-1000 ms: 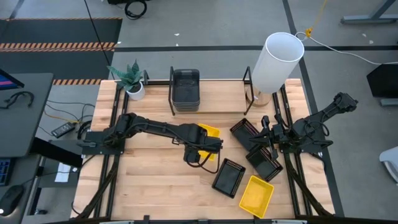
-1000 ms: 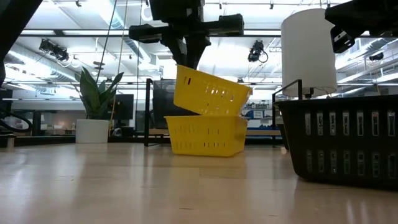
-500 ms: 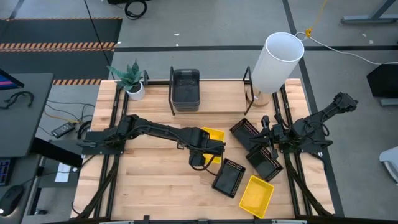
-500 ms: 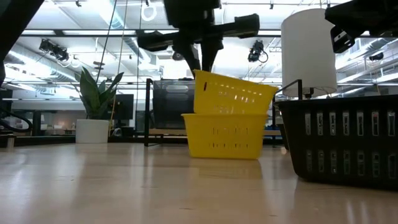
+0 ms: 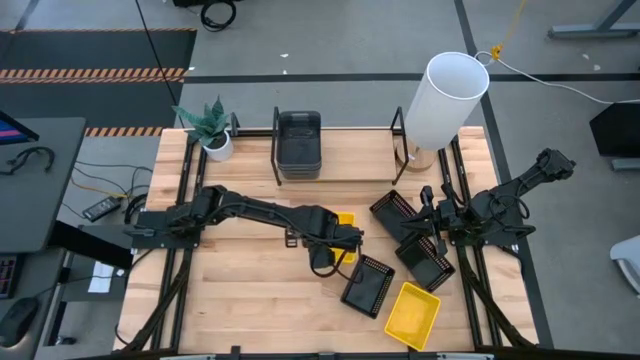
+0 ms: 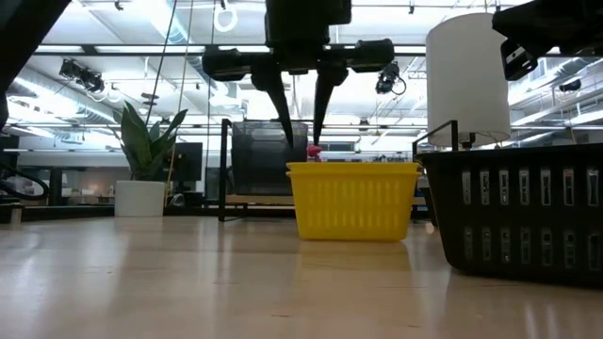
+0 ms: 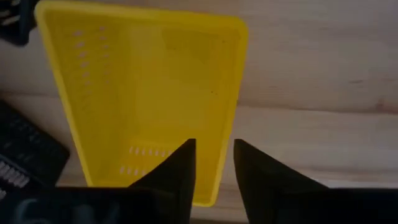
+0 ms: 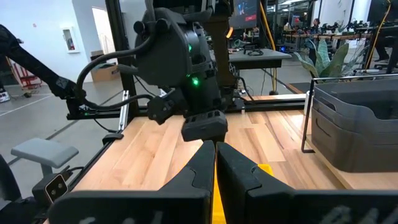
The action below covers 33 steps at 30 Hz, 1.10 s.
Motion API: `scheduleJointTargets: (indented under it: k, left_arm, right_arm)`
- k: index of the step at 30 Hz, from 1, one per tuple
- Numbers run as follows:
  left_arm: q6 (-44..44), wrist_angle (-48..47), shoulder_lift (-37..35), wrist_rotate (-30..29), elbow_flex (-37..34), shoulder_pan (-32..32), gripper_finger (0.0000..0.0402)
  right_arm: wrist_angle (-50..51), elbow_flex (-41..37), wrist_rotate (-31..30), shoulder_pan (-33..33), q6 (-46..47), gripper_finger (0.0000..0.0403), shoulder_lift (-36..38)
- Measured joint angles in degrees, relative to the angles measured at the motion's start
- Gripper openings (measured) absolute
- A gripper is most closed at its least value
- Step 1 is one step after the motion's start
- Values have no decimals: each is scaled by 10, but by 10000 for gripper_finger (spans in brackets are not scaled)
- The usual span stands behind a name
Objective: Stack baskets on shelf by color
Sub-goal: Stack the middle black basket on top of the top black basket
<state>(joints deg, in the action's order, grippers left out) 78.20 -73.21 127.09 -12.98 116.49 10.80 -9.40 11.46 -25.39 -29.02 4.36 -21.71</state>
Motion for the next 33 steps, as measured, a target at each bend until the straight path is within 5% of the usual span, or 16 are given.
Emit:
scheduleJointTargets:
  k: [5, 12, 17, 24, 33]
  left_arm:
    - [-69, 5, 0, 31, 0, -4, 154]
    - [-202, 20, 0, 208, 0, -19, 147]
    - [-390, 59, 0, 300, 0, -27, 127]
    - [-653, 118, 0, 281, 0, -22, 117]
    - [-791, 165, 0, 161, 0, 10, 117]
  right_arm:
    - [0, 0, 0, 0, 0, 23, 0]
    - [0, 0, 0, 0, 0, 23, 0]
    - [0, 0, 0, 0, 0, 23, 0]
    - [0, 0, 0, 0, 0, 23, 0]
    - [0, 0, 0, 0, 0, 23, 0]
